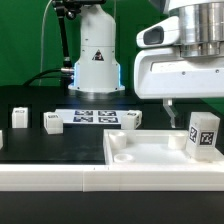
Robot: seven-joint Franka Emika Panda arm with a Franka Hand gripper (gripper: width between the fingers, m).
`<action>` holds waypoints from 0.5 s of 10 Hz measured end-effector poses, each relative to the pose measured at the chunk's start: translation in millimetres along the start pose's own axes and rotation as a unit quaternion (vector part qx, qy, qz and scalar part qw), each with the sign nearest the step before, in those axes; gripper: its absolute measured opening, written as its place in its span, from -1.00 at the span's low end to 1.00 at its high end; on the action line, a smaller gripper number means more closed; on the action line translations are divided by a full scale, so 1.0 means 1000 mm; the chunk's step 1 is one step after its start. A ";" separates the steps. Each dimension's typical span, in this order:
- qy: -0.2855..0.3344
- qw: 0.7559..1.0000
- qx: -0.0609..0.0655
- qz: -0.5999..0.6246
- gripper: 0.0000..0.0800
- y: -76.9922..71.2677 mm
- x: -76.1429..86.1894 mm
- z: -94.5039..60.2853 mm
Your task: Assemble one leg
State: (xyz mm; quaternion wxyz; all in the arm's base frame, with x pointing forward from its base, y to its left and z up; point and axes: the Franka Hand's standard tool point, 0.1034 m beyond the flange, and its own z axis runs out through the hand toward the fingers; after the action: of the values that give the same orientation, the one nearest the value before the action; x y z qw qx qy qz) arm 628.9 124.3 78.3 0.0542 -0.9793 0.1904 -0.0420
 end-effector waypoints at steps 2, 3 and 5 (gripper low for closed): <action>0.003 0.992 -0.027 -0.120 0.62 0.001 0.002 0.000; 0.004 0.988 -0.030 -0.148 0.62 0.002 0.002 0.000; 0.005 0.975 -0.033 -0.219 0.62 0.004 0.003 0.001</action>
Offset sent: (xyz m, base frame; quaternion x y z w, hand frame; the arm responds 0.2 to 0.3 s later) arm -0.0039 -0.0086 -0.0026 -0.0168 0.0159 -0.2097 0.9775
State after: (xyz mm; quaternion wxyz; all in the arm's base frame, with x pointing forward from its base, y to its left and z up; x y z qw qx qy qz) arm 630.3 119.6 77.2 0.0102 -0.9983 -0.0275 -0.0511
